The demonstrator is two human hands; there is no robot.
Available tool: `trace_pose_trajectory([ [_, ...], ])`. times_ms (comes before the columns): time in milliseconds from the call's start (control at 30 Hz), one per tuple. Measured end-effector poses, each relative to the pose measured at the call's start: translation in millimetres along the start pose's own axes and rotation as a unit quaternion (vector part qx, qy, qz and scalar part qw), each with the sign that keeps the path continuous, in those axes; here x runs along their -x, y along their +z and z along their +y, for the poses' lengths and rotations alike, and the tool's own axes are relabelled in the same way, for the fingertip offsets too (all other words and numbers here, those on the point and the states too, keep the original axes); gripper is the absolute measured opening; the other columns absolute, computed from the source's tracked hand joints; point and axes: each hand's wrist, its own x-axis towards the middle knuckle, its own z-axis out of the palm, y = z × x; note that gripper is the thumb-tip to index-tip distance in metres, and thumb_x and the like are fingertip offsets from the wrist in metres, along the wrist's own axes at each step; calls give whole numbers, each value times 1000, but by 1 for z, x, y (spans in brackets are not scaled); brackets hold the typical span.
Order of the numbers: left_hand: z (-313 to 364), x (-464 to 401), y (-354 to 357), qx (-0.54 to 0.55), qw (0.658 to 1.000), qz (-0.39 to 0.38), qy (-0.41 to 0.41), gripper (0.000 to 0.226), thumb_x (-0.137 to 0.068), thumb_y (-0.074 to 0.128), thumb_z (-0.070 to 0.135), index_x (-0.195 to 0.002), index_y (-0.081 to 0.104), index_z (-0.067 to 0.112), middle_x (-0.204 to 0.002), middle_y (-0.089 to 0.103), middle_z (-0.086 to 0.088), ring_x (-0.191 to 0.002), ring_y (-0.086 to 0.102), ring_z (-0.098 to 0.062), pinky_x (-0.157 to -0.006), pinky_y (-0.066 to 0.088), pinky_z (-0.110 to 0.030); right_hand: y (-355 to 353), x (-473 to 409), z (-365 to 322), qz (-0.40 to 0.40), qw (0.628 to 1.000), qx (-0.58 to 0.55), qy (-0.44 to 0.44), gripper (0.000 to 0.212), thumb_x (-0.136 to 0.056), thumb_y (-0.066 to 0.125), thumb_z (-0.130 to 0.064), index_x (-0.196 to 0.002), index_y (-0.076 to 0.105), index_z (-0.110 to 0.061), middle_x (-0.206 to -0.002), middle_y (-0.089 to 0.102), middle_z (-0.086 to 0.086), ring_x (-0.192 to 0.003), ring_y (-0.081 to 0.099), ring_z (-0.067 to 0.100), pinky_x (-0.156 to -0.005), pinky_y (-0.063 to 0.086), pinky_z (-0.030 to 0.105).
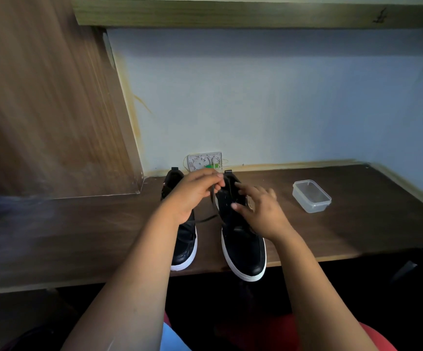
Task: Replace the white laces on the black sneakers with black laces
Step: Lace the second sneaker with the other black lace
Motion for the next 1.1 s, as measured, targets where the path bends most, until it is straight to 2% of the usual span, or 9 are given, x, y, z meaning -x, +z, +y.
trace_pose_trajectory([
  [133, -2, -1, 8, 10, 1000, 0, -4, 22, -95, 57, 15, -75, 66, 14, -72, 58, 1, -70, 53, -9, -72, 43, -20, 10, 0, -16, 62, 994, -33, -84, 17, -96, 54, -32, -88, 64, -20, -69, 56, -11, -83, 40, 15, -72, 37, 34],
  [300, 6, -2, -5, 173, 985, 13, -12, 23, -95, 54, 19, -72, 59, 19, -68, 56, 6, -70, 55, -8, -82, 44, -30, 8, -1, 18, 49, 998, 21, 20, 19, -95, 52, -29, -77, 57, -28, -69, 55, -10, -80, 44, 23, -70, 42, 37],
  [467, 13, -3, -3, 465, 885, -6, 29, 23, -85, 54, 20, -63, 61, 16, -99, 69, -5, -106, 64, -19, -100, 43, -33, 4, 1, 16, -45, 992, -91, 80, 20, -96, 53, -23, -81, 66, -22, -71, 65, -7, -68, 58, 9, -65, 45, 25],
  [533, 10, -4, -2, 532, 846, 23, 37, 29, -82, 55, 17, -53, 55, 16, -86, 70, -4, -89, 69, -16, -90, 50, -29, 9, 0, 16, -96, 984, -130, 81, 16, -96, 54, -21, -87, 68, -20, -78, 70, -4, -71, 62, 10, -72, 50, 30],
  [600, 4, -7, -1, 551, 831, 68, 20, 33, -85, 57, 16, -53, 47, 17, -64, 59, 3, -49, 54, -5, -56, 48, -18, 12, 1, 15, -96, 966, -216, 101, 15, -97, 52, -14, -96, 65, -21, -84, 70, 0, -70, 65, 12, -67, 51, 29],
  [667, -2, -11, 1, 480, 870, 114, -4, 32, -89, 60, 24, -60, 46, 19, -58, 48, 6, -36, 31, -2, -39, 26, -15, 12, 0, 16, -28, 945, -289, 150, 19, -98, 48, -10, -103, 62, -21, -89, 68, 5, -68, 65, 13, -64, 50, 27],
  [767, -8, -13, 8, 125, 980, 149, -48, 33, -92, 59, 43, -72, 58, 16, -65, 49, 4, -42, 33, -5, -42, 22, -20, 12, 1, 21, 75, 960, -215, 163, 22, -97, 47, -12, -108, 63, -24, -89, 65, -1, -68, 63, 9, -67, 54, 27],
  [867, -28, -16, 22, -170, 975, 134, -51, 25, -100, 48, 27, -96, 67, 11, -79, 65, 6, -73, 58, -10, -59, 38, -18, 19, 0, 25, 35, 993, -92, 58, 30, -97, 47, -11, -119, 63, -23, -101, 57, 0, -82, 59, 12, -73, 43, 21],
  [1100, -62, -25, 45, -301, 950, 82, -25, 14, -92, 61, 19, -99, 72, 22, -97, 73, 7, -95, 65, -11, -88, 52, -31, 31, -2, 30, 93, 982, -95, 132, 10, -86, 69, -18, -95, 73, -18, -90, 68, -2, -82, 64, 10, -73, 49, 20],
])
